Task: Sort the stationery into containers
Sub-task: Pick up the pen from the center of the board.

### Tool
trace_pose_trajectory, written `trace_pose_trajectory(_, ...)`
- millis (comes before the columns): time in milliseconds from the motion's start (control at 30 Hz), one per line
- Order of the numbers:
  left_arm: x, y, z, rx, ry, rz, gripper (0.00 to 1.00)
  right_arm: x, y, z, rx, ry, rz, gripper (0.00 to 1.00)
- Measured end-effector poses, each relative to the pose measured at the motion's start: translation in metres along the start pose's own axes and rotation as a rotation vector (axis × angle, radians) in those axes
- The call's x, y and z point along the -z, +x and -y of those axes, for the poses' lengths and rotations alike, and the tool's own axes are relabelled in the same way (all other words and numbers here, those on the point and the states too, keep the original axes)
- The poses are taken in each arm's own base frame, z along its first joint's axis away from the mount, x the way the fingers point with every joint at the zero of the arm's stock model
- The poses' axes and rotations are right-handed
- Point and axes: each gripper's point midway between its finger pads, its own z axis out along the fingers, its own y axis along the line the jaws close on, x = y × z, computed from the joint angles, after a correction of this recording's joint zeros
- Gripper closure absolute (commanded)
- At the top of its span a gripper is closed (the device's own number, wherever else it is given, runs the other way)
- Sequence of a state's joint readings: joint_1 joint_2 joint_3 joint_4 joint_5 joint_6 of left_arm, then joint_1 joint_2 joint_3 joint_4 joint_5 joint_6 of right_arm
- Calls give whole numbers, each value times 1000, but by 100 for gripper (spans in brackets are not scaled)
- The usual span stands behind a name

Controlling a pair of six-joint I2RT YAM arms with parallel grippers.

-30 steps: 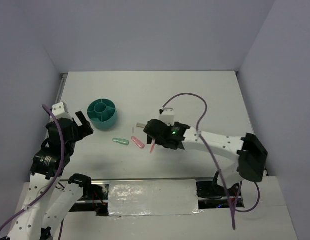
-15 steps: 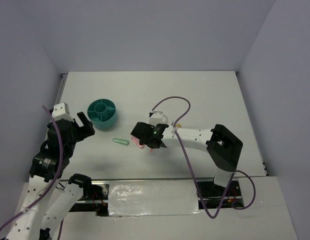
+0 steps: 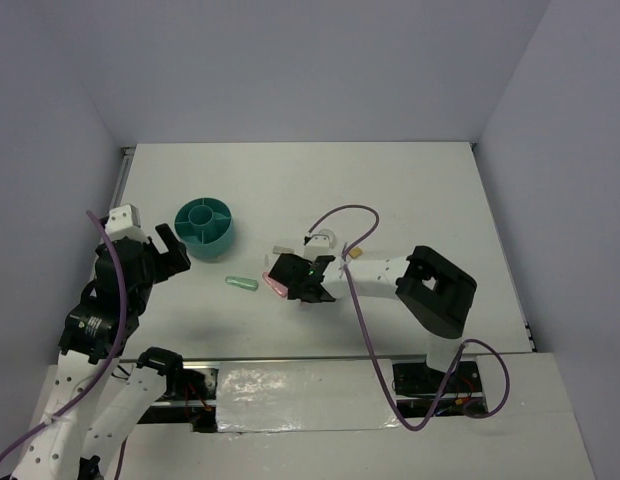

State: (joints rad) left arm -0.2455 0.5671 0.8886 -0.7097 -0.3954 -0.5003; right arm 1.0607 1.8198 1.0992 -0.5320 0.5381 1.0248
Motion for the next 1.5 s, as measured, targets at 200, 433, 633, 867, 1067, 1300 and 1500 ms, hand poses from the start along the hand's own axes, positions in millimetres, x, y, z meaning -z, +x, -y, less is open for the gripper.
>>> trace_pose_trajectory(200, 0, 0, 0, 0, 2, -1, 1, -3, -3, 1, 4, -7, 2, 33)
trace_pose_trajectory(433, 0, 0, 1, 0, 4, -1, 1, -10, -14, 7, -22, -23, -1, 49)
trace_pose_trajectory(633, 0, -1, 2, 1, 11, 1, 1, -11, -17, 9, -23, -29, -4, 51)
trace_pose_trajectory(867, -1, 0, 3, 1, 11, 0, 1, -12, -18, 12, -4, -27, -12, 56)
trace_pose_trajectory(1067, -3, 1, 3, -4, 10, -11, 1, -15, -21, 15, -16, -36, -17, 60)
trace_pose_trajectory(1300, -4, 2, 4, -5, 12, -17, 1, -17, -24, 19, -2, -38, -22, 76)
trace_pose_trajectory(1500, -4, 2, 4, -5, 12, -17, 1, -18, -25, 23, 5, -25, -25, 100)
